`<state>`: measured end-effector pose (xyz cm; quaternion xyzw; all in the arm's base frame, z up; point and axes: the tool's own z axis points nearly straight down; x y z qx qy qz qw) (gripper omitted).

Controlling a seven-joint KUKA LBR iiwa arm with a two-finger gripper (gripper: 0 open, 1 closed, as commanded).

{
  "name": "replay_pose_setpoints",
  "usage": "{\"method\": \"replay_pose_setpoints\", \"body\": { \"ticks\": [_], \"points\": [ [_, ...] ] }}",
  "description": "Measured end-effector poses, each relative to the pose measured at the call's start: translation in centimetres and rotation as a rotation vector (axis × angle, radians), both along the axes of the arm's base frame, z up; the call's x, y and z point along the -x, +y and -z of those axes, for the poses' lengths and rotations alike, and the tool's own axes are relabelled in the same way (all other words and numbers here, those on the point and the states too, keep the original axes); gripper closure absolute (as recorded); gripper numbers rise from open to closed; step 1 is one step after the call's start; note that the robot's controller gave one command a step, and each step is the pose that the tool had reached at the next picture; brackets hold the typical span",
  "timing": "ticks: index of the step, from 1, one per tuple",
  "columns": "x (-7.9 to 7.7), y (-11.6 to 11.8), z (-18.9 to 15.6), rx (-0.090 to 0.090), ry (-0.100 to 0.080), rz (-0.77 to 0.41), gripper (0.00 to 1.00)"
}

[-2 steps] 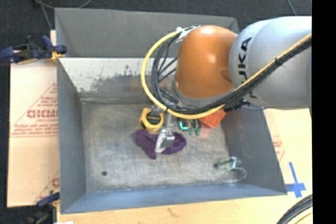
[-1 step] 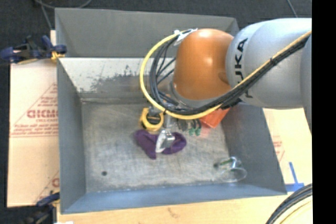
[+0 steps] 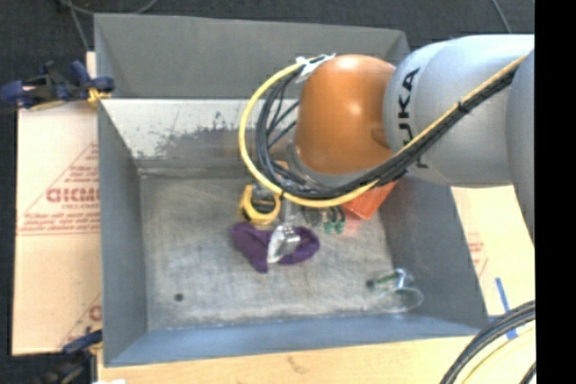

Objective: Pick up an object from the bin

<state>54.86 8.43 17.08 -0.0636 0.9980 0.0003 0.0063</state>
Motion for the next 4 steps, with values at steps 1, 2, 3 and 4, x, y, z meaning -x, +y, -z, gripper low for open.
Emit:
{"method": "replay_pose_setpoints", "body": {
  "ticks": [1,2,3,4],
  "points": [
    [-0.3,-1.6,6.0,0.004,0.007,-0.138,0.00],
    [-1.9,-2.0,9.0,0.008,0.030,-0.413,1.00],
    [-2.0,-2.0,9.0,0.007,0.028,-0.412,1.00],
    [-6.3,2.3,-5.5,0.007,-0.001,-0.653,1.00]
  ]
}}
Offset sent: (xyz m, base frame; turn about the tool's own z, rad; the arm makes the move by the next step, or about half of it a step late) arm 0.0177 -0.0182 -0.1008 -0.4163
